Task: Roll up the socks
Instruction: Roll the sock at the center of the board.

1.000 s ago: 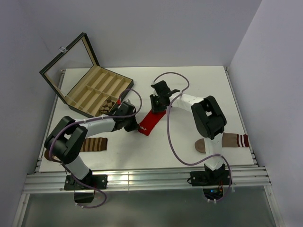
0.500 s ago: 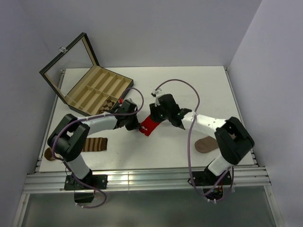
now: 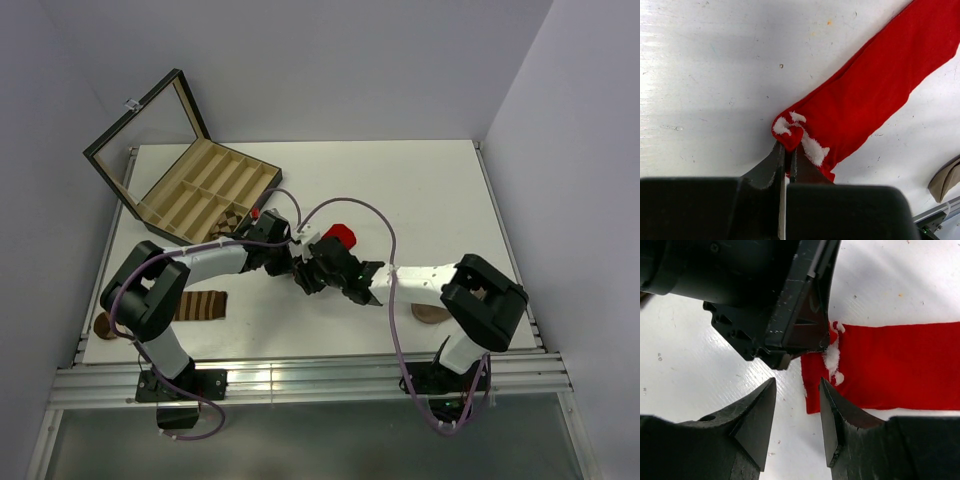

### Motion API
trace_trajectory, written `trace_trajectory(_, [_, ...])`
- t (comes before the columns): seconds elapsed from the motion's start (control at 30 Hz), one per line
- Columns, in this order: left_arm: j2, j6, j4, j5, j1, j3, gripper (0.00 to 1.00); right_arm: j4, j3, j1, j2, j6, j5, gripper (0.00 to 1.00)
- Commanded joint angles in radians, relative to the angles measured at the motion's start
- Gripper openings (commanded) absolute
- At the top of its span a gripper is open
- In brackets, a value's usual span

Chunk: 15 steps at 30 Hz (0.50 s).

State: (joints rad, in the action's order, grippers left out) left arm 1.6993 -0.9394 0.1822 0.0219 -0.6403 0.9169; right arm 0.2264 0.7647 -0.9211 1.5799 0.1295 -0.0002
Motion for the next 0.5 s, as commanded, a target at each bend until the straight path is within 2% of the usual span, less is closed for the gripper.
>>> trace_trajectory(0.0, [0.014,0.001,0.054,-0.011,-0.005,0.011,0.00,0.070,-0.004,-0.024,0.035,-0.034,0.045,0.47])
trace_trajectory(0.33, [0.011,-0.013,0.048,-0.010,-0.005,0.005,0.00,0.001,0.036,-0.027,0.117,-0.041,0.094,0.47])
trace_trajectory(0.47, [0.022,-0.027,0.034,-0.010,-0.004,-0.007,0.00,0.019,-0.001,-0.027,0.100,-0.028,0.091,0.47])
